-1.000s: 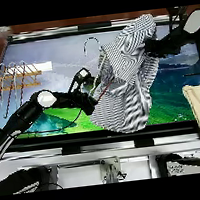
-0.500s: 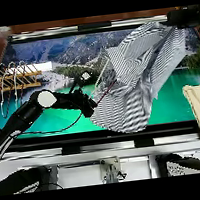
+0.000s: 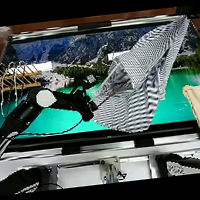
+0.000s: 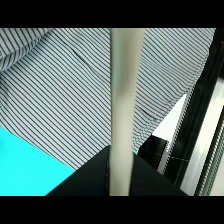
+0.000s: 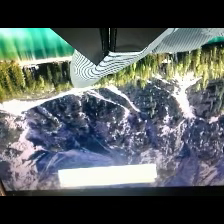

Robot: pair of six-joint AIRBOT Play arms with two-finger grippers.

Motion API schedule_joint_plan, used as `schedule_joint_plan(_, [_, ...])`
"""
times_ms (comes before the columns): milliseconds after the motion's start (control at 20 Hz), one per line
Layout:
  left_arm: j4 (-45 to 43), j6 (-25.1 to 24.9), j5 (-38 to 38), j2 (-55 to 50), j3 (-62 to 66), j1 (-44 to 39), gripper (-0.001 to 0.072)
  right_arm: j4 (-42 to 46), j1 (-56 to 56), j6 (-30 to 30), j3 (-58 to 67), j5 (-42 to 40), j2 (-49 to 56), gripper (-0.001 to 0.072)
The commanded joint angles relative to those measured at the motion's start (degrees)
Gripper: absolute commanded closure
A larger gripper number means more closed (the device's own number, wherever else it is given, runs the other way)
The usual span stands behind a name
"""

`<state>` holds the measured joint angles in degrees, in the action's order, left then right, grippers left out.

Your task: Fold the shirts.

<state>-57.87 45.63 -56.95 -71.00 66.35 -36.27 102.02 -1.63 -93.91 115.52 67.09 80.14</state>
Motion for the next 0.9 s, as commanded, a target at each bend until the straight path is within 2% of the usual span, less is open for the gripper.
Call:
schedule_joint_plan(0, [-2.19,0.02,-3.26,0.07,0.17,-0.07,0.066,-1.57,0.81,-2.93,0.11,-0.96,0.28,0.0625])
schedule_joint_plan(50, [-2.14,0.02,-2.69,0.07,0.22,-0.07,0.066,-4.37,0.81,-2.91,0.11,-0.61,0.5,0.0624])
schedule_joint_plan(100, [-2.14,0.07,-1.53,0.07,0.33,-0.13,0.066,-7.54,0.81,-2.19,0.11,0.22,0.72,0.0525])
schedule_joint_plan(150, [-2.14,0.17,-0.15,0.07,0.59,-0.11,0.0659,-10.71,0.81,-0.48,0.11,1.36,0.72,0.0244])
schedule_joint_plan(200, [-2.14,1.16,1.44,0.07,0.9,-0.04,0.0659,-13.55,0.81,3.1,0.11,3.28,0.39,0.0084])
schedule_joint_plan(350, [-1.95,2.21,4.66,0.02,1.03,0.24,0.066,-13.86,0.87,9.53,0.11,8.17,-3.13,0.0084])
schedule_joint_plan(450, [-1.92,2.19,6.16,0.0,1.03,0.24,0.066,-14.05,0.85,17.42,0.11,11.45,-6.38,0.0089])
schedule_joint_plan(550, [-2.12,1.77,6.64,0.0,1.03,0.24,0.0659,-15.23,0.81,32.94,0.11,19.04,-8.37,0.009])
schedule_joint_plan(600, [-2.23,1.51,6.64,0.0,1.03,0.24,0.0659,-16.59,0.81,44.68,0.11,22.25,-8.85,0.0089])
schedule_joint_plan(700, [-2.43,1.49,6.6,0.02,1.03,0.24,0.0659,-20.28,0.59,64.37,0.04,24.13,-8.79,0.0089])
schedule_joint_plan(800, [-2.51,1.03,6.51,0.02,1.03,0.24,0.066,-22.64,-0.04,77.55,0.04,23.08,-7.63,0.0088])
schedule_joint_plan(850, [-2.91,1.05,6.27,0.02,1.03,0.24,0.066,-22.73,0.0,79.14,0.04,21.14,-7.04,0.0088])
